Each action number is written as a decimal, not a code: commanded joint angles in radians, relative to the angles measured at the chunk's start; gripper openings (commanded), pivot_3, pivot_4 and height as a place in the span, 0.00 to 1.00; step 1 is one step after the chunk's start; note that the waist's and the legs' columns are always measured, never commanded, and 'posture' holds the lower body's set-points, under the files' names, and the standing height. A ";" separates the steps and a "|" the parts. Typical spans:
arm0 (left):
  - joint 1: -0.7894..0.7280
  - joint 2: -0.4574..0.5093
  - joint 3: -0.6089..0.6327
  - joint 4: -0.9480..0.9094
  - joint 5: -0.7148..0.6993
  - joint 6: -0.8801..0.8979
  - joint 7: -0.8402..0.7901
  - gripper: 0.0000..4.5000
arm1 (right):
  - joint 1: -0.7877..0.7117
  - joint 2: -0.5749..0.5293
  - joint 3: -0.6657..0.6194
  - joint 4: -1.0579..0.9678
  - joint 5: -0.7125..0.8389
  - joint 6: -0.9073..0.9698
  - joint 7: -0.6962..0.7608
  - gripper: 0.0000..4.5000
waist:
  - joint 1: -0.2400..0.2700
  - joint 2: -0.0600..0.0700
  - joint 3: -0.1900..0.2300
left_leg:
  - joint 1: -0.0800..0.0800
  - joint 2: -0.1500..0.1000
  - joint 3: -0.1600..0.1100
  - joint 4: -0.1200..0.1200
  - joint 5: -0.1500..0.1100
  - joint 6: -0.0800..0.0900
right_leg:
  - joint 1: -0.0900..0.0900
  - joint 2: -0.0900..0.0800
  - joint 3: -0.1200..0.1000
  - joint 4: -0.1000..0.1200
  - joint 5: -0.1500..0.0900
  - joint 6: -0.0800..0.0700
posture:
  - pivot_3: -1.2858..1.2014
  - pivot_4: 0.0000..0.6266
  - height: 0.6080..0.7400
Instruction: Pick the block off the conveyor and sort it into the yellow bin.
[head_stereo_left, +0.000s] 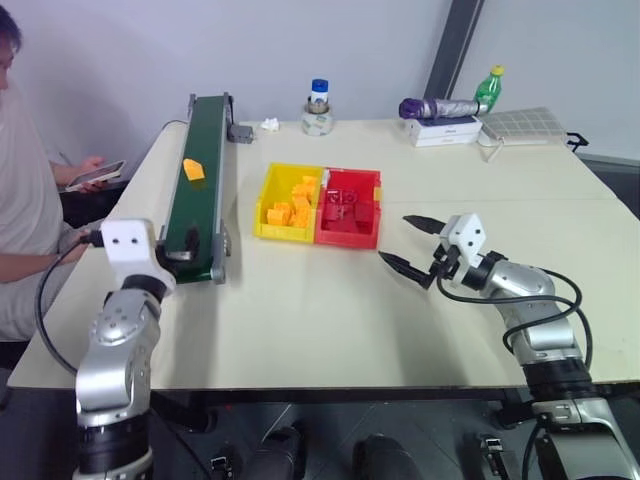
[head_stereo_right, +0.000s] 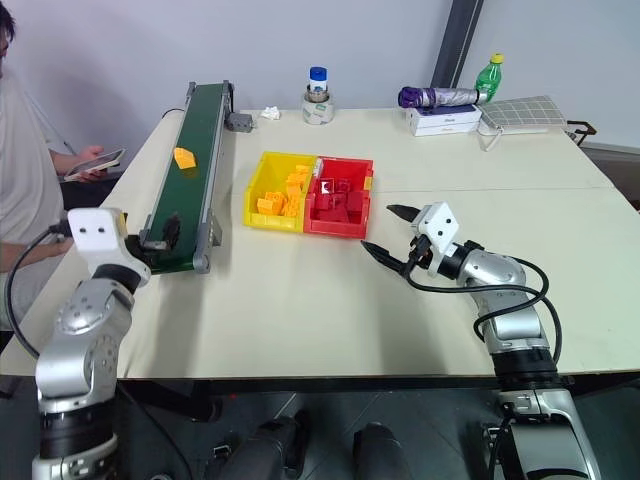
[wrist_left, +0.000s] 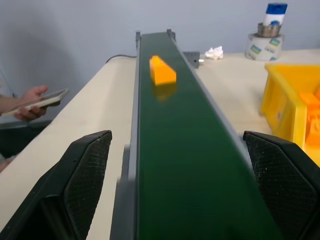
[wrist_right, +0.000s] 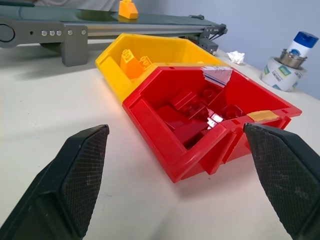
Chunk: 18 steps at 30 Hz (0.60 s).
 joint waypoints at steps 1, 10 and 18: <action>-0.115 0.039 0.002 0.076 -0.003 0.064 0.010 0.99 | -0.016 0.006 -0.007 -0.035 -0.002 -0.020 -0.008 1.00 | -0.001 0.000 0.000 | 0.000 0.000 0.000 0.000 0.000 0.000 | 0.000 0.000 0.000 0.000 0.000 0.000 | 0.52 0.24 1.00; -0.358 0.053 -0.029 0.378 0.055 0.109 0.075 0.99 | -0.009 0.009 -0.007 -0.050 -0.006 -0.017 -0.018 1.00 | -0.002 0.000 0.000 | 0.000 0.000 -0.001 0.002 0.000 0.000 | 0.000 0.000 -0.001 0.000 0.002 0.004 | 0.52 0.24 1.00; -0.398 0.041 -0.061 0.455 0.074 0.098 0.082 0.99 | 0.014 0.008 -0.014 -0.075 -0.007 -0.008 -0.030 1.00 | -0.004 0.000 0.000 | 0.000 0.000 -0.001 0.002 0.000 0.000 | 0.000 0.000 -0.001 0.001 0.003 0.006 | 0.52 0.24 1.00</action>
